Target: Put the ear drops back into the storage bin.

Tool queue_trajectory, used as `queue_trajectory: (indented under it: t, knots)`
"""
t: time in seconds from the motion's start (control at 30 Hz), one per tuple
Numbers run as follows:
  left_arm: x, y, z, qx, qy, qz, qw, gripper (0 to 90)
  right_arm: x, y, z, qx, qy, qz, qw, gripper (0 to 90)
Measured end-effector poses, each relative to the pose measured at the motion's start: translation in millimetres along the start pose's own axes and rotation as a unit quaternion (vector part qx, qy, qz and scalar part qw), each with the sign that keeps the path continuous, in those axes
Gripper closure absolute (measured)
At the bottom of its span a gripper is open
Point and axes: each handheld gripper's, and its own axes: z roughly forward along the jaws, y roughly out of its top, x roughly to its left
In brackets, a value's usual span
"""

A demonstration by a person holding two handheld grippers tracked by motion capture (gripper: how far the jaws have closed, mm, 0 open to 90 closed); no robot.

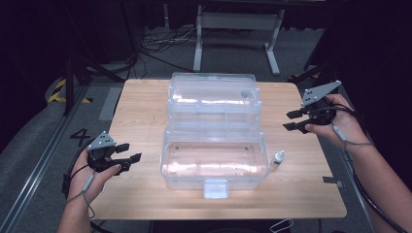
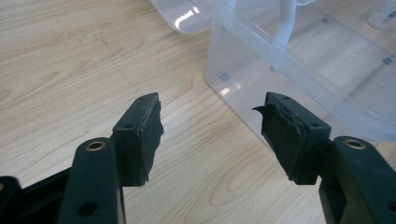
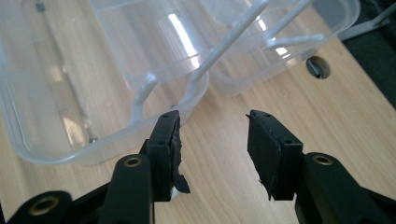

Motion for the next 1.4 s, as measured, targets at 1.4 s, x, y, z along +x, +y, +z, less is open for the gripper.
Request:
queue_trajectory:
  t: [1.4]
  knots:
    - [-0.5, 1.4, 7.3, 0.014, -0.006, 0.006, 0.9999, 37.5, 19.6, -17.1, 76.2, 0.227, 0.08, -0.067, 0.9684, 48.8]
